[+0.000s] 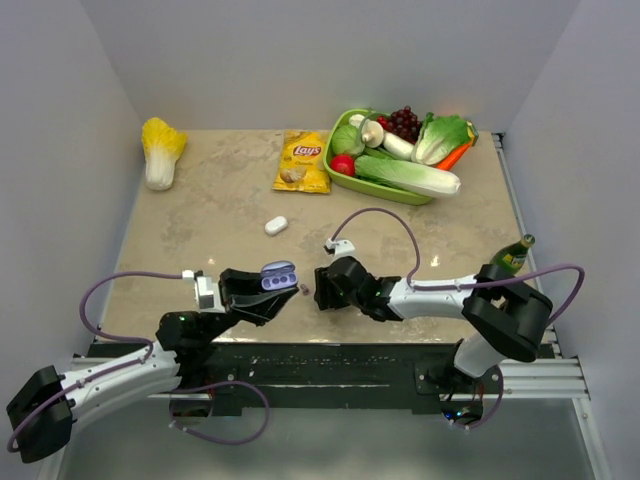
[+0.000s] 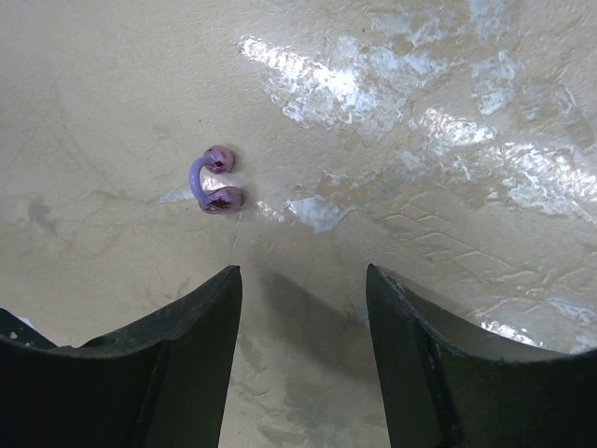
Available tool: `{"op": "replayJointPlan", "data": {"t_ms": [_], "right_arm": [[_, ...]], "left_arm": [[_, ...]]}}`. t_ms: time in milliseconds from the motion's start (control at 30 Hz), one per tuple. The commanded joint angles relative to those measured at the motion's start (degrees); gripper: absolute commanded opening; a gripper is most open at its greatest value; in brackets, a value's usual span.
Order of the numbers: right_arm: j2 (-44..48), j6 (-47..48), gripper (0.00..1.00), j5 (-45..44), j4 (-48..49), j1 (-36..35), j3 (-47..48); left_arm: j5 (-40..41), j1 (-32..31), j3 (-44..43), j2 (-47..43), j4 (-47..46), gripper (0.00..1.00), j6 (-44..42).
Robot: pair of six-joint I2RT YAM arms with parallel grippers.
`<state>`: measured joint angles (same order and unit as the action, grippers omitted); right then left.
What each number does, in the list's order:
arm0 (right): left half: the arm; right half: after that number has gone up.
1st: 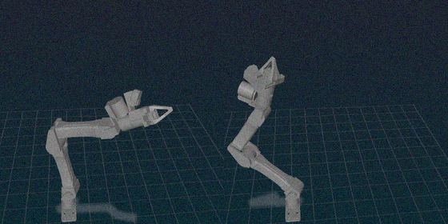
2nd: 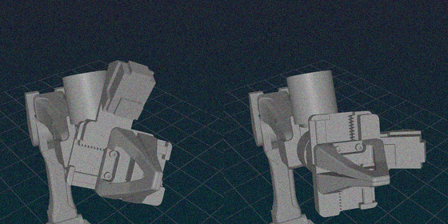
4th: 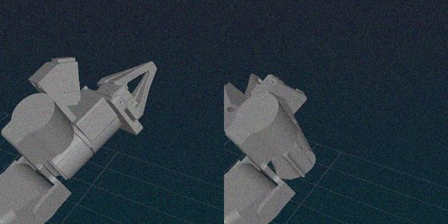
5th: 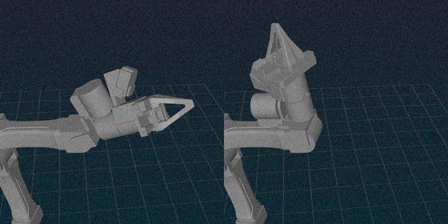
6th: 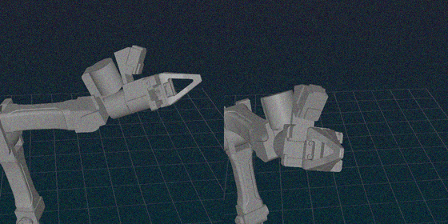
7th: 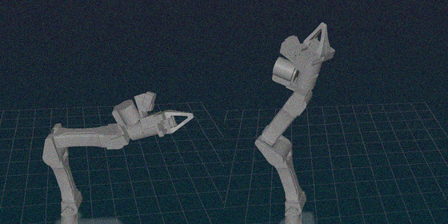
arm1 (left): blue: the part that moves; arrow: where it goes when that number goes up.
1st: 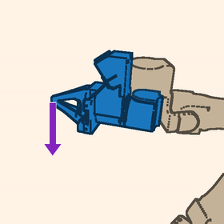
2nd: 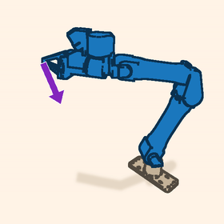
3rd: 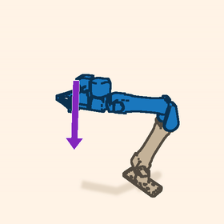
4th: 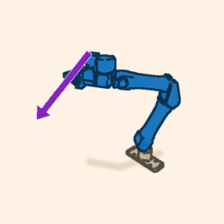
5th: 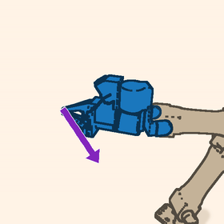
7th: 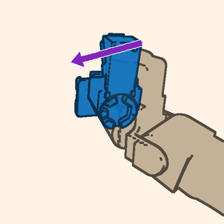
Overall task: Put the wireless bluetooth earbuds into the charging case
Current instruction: Pick up the earbud from the center of the board.
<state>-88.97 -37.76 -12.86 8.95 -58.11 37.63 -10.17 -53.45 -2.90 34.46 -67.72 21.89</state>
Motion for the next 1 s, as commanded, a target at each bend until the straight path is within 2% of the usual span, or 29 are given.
{"op": "replayJointPlan", "data": {"t_ms": [0,233,600,800,967], "right_arm": [[-0.4,6.6,0.59,-2.2,-5.4,0.0,4.9],[-2.3,9.1,0.61,2.0,-5.6,0.0,8.7],[-6.6,11.8,0.61,4.1,-6.1,0.0,13.4],[-9.4,12.2,0.58,4.1,-5.9,0.0,15.4],[-9.8,12.0,0.51,3.1,-5.3,0.0,15.7]], "left_arm": [[1.3,-0.4,13.8,-0.4,-0.2,0.0,-0.5],[1.0,-0.4,13.4,0.4,-0.4,0.0,-0.5],[1.3,-0.3,13.1,0.8,-0.4,0.0,-0.7],[1.3,-0.4,13.4,0.9,-0.3,0.0,-0.8],[1.5,-0.4,13.4,0.8,0.0,0.0,-0.9]]}}
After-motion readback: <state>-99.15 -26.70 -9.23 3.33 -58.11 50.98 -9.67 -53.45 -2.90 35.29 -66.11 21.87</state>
